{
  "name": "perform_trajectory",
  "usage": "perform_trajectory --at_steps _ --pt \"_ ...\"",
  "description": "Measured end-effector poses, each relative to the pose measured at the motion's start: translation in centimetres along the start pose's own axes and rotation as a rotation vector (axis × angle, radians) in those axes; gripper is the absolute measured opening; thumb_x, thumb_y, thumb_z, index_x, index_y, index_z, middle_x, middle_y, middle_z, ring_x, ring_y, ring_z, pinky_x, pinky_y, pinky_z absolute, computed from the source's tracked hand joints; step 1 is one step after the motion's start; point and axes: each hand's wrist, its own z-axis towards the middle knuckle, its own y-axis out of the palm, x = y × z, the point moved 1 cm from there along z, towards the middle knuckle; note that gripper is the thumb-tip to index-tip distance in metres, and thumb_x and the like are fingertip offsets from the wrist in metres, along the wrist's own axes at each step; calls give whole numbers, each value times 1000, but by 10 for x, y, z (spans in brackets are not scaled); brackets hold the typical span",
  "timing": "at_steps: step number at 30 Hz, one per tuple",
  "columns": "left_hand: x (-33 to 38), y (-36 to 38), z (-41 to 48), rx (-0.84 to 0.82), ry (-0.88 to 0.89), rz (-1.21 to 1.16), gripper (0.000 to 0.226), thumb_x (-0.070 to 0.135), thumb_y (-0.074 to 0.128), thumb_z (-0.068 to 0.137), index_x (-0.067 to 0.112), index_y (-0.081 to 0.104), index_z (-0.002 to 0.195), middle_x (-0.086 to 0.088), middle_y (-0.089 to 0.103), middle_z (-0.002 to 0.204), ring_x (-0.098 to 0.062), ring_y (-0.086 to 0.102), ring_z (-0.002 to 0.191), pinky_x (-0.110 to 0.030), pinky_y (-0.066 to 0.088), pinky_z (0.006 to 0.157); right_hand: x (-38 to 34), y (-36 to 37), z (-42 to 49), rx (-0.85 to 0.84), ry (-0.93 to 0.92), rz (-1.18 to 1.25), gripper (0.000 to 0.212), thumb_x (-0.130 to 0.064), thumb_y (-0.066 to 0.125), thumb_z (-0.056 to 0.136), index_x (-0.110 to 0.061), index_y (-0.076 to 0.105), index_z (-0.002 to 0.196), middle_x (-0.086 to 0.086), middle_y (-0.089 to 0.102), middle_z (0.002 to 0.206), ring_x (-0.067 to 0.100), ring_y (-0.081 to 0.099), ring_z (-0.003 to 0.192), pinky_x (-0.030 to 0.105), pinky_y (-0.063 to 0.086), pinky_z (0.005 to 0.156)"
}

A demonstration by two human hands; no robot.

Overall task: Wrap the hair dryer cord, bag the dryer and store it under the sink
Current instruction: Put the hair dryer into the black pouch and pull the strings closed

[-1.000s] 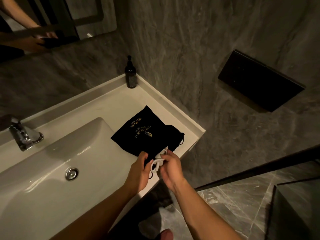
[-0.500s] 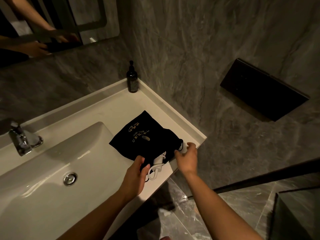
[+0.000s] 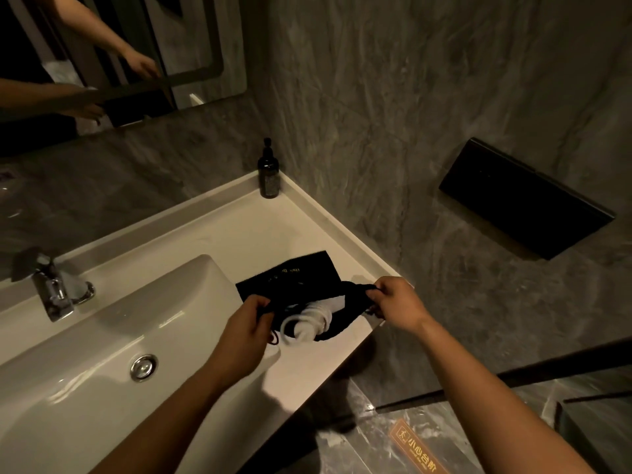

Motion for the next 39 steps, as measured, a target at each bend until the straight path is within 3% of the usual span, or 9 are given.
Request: perform_trajectory --at_steps 3,8,12,19,22,24,30,34,39 --pt "30 -24 11 10 61 -42 13 10 48 105 11 60 101 -5 68 71 -4 63 55 -15 50 54 -16 -26 -9 -25 -14 129 25 -11 60 98 -7 60 74 18 65 64 14 61 45 26 46 47" --pt "68 -43 36 48 120 -43 18 14 47 105 13 64 102 2 62 69 -14 58 58 -31 47 56 -49 -68 -24 45 -83 139 25 -12 59 99 -9 63 74 -1 65 51 13 62 45 26 46 48" --pt "91 -48 56 72 109 -43 21 18 46 106 15 66 101 2 61 74 -14 54 62 -32 41 58 -66 -87 -30 68 -98 165 28 -13 60 99 -11 63 71 8 66 58 20 61 49 29 46 50" --pt "101 -50 66 18 187 276 25 24 39 109 12 60 105 -7 67 97 -23 61 87 -40 48 75 -69 -100 -45 -13 -14 431 24 -13 61 98 -8 62 74 16 66 63 20 62 47 25 46 45" --pt "99 -43 66 -64 114 184 27 32 32 110 16 54 106 -6 71 87 -5 58 57 -26 41 53 -67 -99 -51 -72 21 461 18 -13 59 99 -6 61 82 24 63 68 22 61 48 24 46 43" --pt "98 -39 69 -102 64 128 30 34 33 110 16 56 106 -2 69 76 -3 56 48 -25 37 49 -64 -96 -53 -81 55 479 17 -14 57 100 -7 59 85 20 64 67 20 63 48 22 48 43" --pt "95 -46 87 -129 8 -192 13 20 59 102 20 72 101 -10 75 84 -16 50 66 -34 39 63 -45 -98 -60 -88 78 526 18 -21 58 100 -5 64 94 18 72 72 23 71 59 23 53 46" --pt "90 -57 93 -147 52 -257 12 12 66 98 16 77 100 -24 72 79 -18 54 66 -38 41 68 -38 -105 -63 -51 51 694 34 -24 55 101 -9 55 71 17 66 65 21 63 47 23 44 40" --pt "87 -58 93 -164 3 -515 14 5 60 100 0 71 105 -12 66 71 -20 56 57 -41 55 66 -29 -107 -61 40 44 882 27 -19 54 101 -7 58 78 17 66 65 20 62 47 22 44 38"
